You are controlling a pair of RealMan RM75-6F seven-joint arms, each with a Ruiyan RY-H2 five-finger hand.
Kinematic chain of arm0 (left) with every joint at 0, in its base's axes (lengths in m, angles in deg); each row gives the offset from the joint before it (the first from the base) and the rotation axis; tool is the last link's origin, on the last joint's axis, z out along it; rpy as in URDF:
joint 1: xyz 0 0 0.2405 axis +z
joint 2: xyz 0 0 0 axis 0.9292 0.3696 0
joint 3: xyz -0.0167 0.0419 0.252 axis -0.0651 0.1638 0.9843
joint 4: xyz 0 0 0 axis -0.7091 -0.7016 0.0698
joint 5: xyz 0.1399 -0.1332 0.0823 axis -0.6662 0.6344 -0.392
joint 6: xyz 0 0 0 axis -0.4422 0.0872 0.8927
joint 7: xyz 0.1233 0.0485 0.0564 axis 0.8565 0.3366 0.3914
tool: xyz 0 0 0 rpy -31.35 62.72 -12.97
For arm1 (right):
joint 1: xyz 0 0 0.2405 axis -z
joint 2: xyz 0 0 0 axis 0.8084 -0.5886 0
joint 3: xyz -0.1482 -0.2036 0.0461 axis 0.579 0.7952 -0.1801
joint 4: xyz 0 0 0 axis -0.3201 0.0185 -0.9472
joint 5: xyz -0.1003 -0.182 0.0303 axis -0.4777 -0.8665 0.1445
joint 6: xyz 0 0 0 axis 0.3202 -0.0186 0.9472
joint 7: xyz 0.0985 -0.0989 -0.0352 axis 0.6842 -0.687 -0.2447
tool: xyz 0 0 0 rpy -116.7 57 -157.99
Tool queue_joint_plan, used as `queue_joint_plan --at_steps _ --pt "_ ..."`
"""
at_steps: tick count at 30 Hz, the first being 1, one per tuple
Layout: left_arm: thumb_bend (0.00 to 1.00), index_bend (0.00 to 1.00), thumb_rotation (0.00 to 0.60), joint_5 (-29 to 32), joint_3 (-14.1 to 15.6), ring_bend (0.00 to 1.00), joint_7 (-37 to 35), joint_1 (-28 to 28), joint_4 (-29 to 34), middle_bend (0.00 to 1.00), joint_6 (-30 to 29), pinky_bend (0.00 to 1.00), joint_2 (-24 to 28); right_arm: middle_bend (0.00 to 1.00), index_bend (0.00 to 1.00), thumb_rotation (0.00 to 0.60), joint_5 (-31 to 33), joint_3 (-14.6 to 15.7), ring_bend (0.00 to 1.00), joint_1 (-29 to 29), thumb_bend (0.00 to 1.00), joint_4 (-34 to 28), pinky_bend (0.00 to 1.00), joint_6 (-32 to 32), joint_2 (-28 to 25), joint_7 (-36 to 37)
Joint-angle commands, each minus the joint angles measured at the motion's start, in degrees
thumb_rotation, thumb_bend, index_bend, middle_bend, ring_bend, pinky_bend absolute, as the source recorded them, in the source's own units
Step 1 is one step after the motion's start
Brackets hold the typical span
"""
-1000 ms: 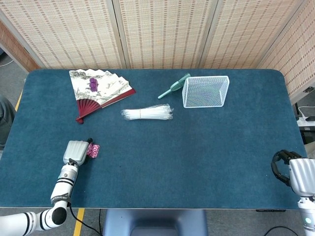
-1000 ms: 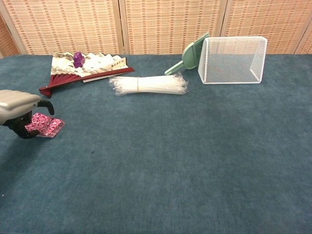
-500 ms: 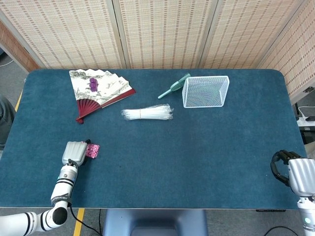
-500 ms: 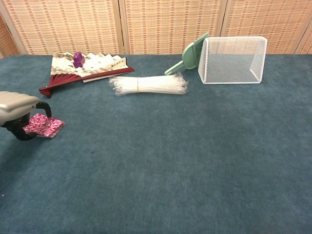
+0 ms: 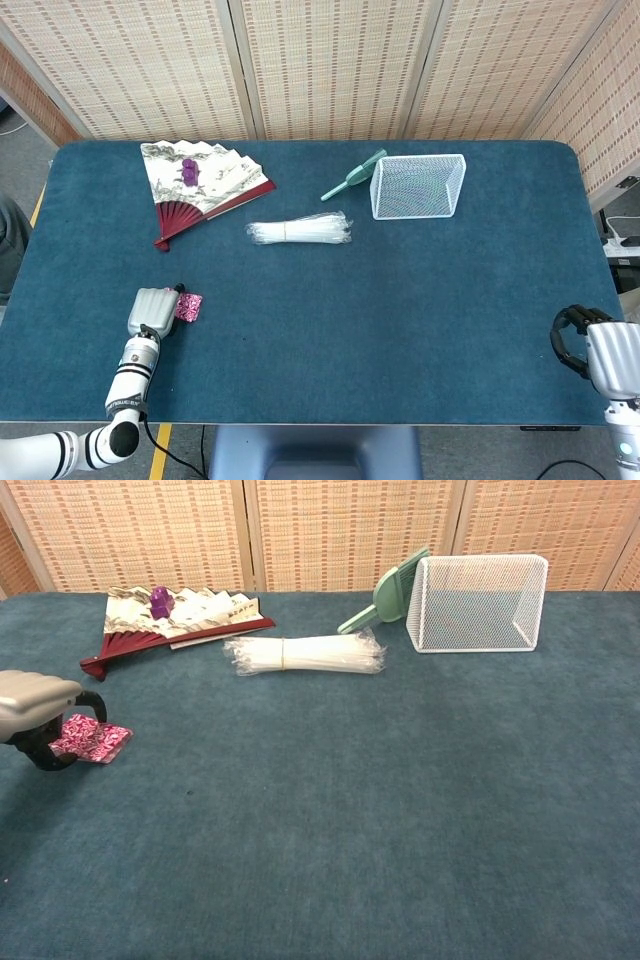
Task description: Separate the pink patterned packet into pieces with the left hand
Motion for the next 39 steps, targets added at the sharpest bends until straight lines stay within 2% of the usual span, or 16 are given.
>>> queue_joint_plan --at_steps 1,11,19,26,35,39 --pt "0.4 0.27 0.6 -0.1 0.0 1.0 0.0 0.0 0.0 1.0 -0.1 1.0 0.0 0.55 0.69 0.6 0.0 0.0 0.58 0.0 0.46 0.0 0.88 0.1 0.0 0.0" --pt "0.4 0.23 0.6 0.8 0.1 1.0 0.6 -0.1 0.4 1.0 0.3 1.0 0.2 0.55 0.69 0.6 0.0 0.0 0.58 0.0 0.46 0.0 0.88 0.0 -0.1 0.1" --pt "0.4 0.15 0.6 -0.1 0.0 1.0 -0.4 -0.1 0.8 1.0 0.2 1.0 0.3 0.55 0.69 0.6 0.1 0.0 0.58 0.0 0.47 -0.1 0.88 0.0 -0.1 0.1" --pt "0.4 0.23 0.6 -0.5 0.2 1.0 -0.8 0.0 0.4 1.0 0.6 1.0 0.3 0.55 0.69 0.6 0.0 0.1 0.58 0.0 0.46 0.0 0.88 0.1 -0.1 0.1" --pt "0.4 0.24 0.6 -0.3 0.2 1.0 -0.6 -0.1 -1.2 1.0 0.4 1.0 -0.8 0.55 0.69 0.6 0.0 0.1 0.58 -0.1 0.46 0.0 0.88 0.2 0.0 -0.1" --pt "0.4 0.28 0.6 -1.3 0.2 1.0 -0.8 0.2 -1.8 1.0 -0.6 1.0 -1.2 0.55 0.69 0.6 0.0 0.1 0.58 0.0 0.47 0.0 0.88 0.1 0.0 -0.1"
